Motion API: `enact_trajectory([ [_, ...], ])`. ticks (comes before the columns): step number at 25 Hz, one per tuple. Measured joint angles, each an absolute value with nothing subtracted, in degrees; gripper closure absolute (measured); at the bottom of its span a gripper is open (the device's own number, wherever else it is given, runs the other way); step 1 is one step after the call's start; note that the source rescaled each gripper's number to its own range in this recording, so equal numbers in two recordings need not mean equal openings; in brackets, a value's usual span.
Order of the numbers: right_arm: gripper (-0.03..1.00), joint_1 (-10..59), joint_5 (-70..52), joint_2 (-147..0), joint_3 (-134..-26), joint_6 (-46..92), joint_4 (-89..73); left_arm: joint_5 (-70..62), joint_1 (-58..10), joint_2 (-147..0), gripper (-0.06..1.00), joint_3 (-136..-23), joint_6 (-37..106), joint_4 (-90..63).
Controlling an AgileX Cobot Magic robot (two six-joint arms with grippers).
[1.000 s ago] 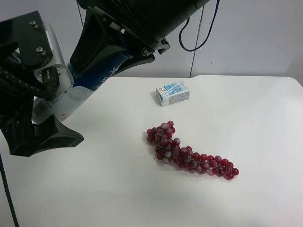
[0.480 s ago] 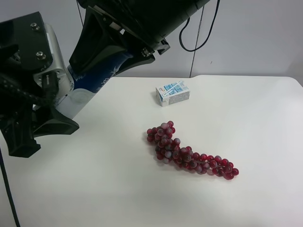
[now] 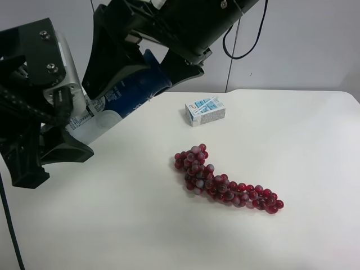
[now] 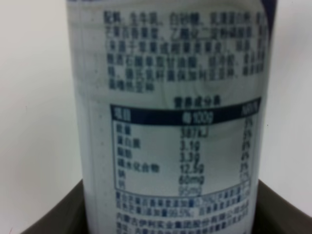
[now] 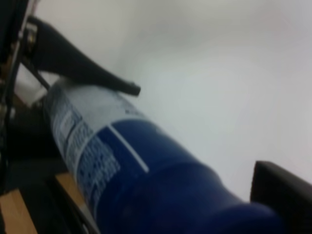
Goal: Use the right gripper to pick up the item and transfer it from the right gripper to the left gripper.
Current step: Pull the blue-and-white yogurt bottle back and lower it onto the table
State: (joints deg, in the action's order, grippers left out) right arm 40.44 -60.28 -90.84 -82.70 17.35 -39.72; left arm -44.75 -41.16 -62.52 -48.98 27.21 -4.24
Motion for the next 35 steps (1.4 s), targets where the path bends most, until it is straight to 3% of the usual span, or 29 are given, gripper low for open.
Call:
enact_trajectory([
  [6,-0.03,40.4,-68.3,-90.8,-82.7,17.2,-39.4,-44.7,-41.2,-62.5,0.93,-49.0,27.1,-4.3],
  [13,-0.03,40.4,-69.5,-86.8,-82.7,14.1,-35.2,-44.7,-41.2,-62.5,0.93,-49.0,27.1,-4.3],
  [26,-0.03,40.4,-69.7,-66.1,-82.2,5.1,-23.2,-44.6,-41.2,-62.5,0.93,-49.0,27.1,-4.3],
  [35,-0.03,40.4,-69.8,-46.4,-62.5,4.9,-14.8,-44.4,-41.2,-62.5,0.93,-49.0,27.1,-4.3],
])
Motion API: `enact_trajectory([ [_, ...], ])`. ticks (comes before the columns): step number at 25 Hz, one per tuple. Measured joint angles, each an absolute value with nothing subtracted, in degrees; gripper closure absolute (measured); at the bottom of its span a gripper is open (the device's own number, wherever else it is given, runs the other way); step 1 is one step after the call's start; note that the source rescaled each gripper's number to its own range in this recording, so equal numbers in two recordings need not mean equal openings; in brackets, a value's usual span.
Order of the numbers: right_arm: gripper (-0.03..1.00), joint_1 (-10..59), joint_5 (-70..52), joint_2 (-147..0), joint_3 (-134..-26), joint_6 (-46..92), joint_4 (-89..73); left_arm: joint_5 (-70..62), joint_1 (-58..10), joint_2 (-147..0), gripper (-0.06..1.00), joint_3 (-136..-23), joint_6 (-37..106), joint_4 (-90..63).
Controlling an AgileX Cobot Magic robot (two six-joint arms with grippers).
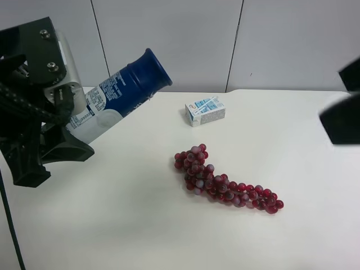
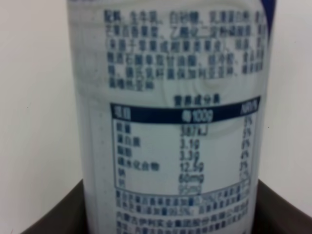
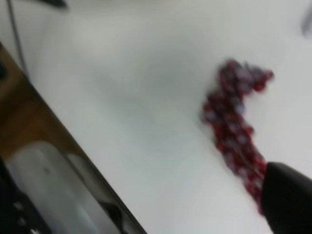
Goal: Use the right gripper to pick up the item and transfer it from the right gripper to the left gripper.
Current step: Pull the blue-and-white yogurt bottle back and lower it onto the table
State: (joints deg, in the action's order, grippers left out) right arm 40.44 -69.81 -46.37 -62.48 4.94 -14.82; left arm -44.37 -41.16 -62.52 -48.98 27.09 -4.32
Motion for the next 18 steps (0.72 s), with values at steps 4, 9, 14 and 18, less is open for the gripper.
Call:
enact_trajectory([
  [4,-0.03,40.5,-69.9,-37.0,-52.4,4.9,-10.4,-44.4,-41.2,-62.5,0.93,-49.0,27.1,-4.3],
  [9,-0.03,40.5,-69.9,-26.1,-42.2,3.8,-7.3,-44.3,-41.2,-62.5,0.93,-49.0,27.1,-4.3],
  [14,-0.03,40.5,-64.9,-14.9,-34.0,2.6,-6.8,-44.1,-41.2,-62.5,0.93,-49.0,27.0,-4.3],
  [18,-0.03,40.5,-60.9,-8.3,-29.4,1.4,-5.0,-43.8,-41.2,-62.5,0.93,-49.0,27.0,-4.3],
])
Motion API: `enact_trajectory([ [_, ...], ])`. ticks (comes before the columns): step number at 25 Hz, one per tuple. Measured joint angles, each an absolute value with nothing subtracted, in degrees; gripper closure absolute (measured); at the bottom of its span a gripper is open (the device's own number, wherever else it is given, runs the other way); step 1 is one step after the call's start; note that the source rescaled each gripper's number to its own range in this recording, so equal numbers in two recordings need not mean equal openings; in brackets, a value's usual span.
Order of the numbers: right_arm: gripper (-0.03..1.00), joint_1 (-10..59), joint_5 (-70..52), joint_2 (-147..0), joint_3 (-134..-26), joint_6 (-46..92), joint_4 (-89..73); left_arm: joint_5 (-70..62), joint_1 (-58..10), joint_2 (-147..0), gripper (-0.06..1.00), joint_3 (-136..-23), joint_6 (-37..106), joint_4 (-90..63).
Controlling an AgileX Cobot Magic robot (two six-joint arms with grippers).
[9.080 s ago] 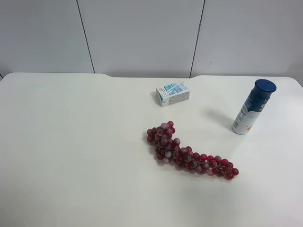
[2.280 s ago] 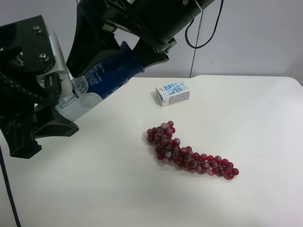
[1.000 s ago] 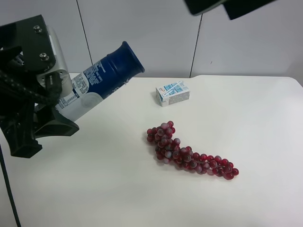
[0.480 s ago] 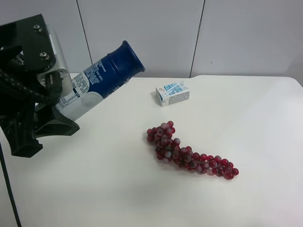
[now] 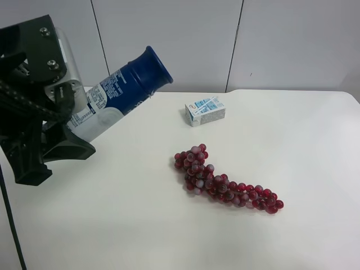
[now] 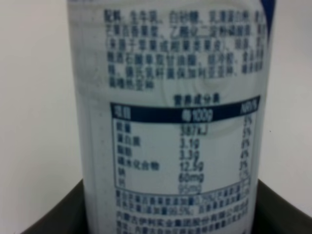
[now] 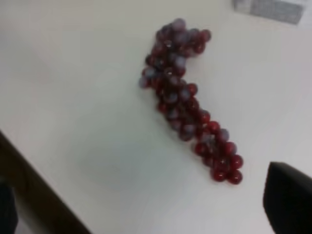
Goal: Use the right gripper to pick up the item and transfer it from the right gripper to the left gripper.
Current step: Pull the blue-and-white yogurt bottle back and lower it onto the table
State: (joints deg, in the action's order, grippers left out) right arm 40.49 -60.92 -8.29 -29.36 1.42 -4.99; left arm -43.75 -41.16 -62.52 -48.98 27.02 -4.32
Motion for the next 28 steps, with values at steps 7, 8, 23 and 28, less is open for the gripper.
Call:
enact_trajectory([
  [7,-0.03,40.5,-61.0,-6.1,-28.3,-2.3,-1.7,-43.1,-41.2,-62.5,0.93,-49.0,26.9,-4.4],
  [8,-0.03,40.5,-61.0,-6.1,-28.3,-2.4,-1.7,-43.0,-41.2,-62.5,0.93,-49.0,26.9,-4.4],
  [23,-0.03,17.6,-60.9,-3.2,-28.3,-2.4,-1.7,-42.8,-41.2,-62.5,0.93,-49.0,26.4,-4.4],
  [28,-0.03,9.6,-60.9,0.1,-28.3,-2.4,-1.7,-42.7,-41.2,-62.5,0.93,-49.0,23.8,-4.4],
])
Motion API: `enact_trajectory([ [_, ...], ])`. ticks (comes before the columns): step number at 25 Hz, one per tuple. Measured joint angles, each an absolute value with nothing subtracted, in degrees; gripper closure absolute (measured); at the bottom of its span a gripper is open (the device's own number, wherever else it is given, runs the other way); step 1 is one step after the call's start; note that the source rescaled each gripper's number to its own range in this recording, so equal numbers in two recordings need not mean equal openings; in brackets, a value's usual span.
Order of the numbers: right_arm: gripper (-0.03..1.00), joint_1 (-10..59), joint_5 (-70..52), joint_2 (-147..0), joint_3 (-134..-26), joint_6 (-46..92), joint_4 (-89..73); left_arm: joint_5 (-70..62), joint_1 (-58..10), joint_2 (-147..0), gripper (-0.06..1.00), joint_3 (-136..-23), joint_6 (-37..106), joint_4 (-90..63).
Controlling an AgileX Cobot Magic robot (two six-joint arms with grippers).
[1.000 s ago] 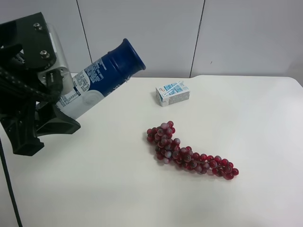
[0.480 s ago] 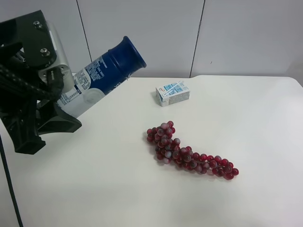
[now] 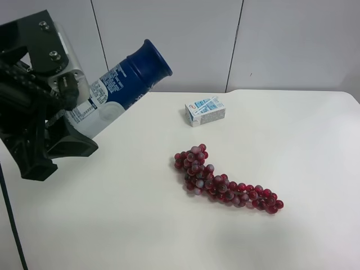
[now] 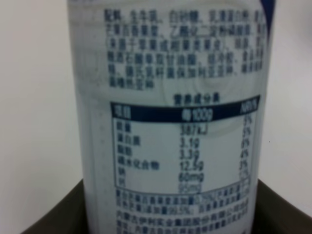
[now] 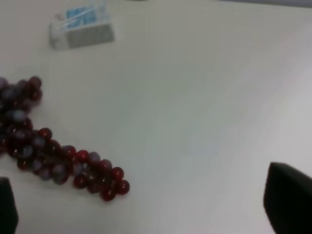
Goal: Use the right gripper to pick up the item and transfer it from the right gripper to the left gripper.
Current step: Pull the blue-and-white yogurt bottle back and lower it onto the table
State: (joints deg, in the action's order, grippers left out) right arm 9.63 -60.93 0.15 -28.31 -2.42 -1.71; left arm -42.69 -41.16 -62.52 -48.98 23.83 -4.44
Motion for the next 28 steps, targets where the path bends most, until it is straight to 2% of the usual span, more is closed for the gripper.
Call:
enact_trajectory([
  [4,-0.03,8.9,-60.9,0.1,-28.3,-2.4,-1.7,-41.7,-41.2,-62.5,0.93,-49.0,21.5,-4.5],
  [13,-0.03,8.9,-60.9,0.1,-28.3,-2.4,-1.7,-34.9,-40.3,-62.5,0.93,-49.0,6.7,0.4],
  [21,-0.03,8.9,-60.9,0.1,-28.3,-2.4,-1.7,-29.0,-25.9,-64.8,0.93,-48.3,3.5,2.4],
  [28,-0.03,8.9,-60.9,0.1,-28.3,-2.4,-1.7,-19.1,-14.1,-65.1,0.93,-40.0,3.7,2.4],
])
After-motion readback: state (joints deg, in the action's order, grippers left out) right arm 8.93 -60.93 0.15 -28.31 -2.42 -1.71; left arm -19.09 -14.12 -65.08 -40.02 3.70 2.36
